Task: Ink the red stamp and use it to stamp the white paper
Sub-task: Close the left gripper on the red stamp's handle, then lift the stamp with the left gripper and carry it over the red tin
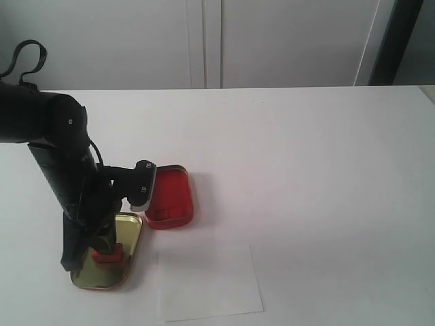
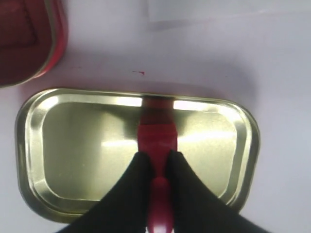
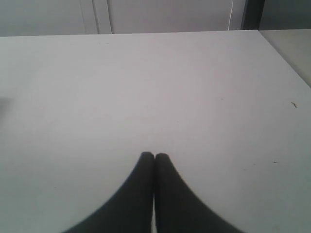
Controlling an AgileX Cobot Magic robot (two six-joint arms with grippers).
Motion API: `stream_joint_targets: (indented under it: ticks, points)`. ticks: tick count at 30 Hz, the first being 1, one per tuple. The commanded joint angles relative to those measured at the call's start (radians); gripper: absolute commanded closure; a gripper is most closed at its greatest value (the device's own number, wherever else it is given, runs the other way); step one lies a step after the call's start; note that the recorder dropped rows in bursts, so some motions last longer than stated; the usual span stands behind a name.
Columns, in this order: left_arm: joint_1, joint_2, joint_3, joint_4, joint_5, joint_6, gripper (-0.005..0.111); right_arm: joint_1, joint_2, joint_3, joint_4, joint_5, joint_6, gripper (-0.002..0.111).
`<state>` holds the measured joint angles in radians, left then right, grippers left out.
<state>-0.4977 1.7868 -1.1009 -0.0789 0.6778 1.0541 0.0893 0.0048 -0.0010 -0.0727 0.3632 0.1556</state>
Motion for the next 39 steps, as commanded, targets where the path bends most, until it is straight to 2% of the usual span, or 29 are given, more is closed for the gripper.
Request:
stream_joint_targets:
  ticks: [1,19,39]
  points:
    - [-0.004,-0.036,0.007,-0.002,0.031,-0.003,0.107,0.000,-0.005,0.001,-0.002,-0.011,0.005,0.108]
    - [-0.004,-0.122,0.005,0.014,0.033,-0.009,0.107,0.000,-0.005,0.001,-0.002,-0.013,0.006,0.108]
    - [-0.004,-0.122,-0.123,0.014,0.209,-0.092,0.107,0.000,-0.005,0.001,-0.002,-0.013,0.006,0.108]
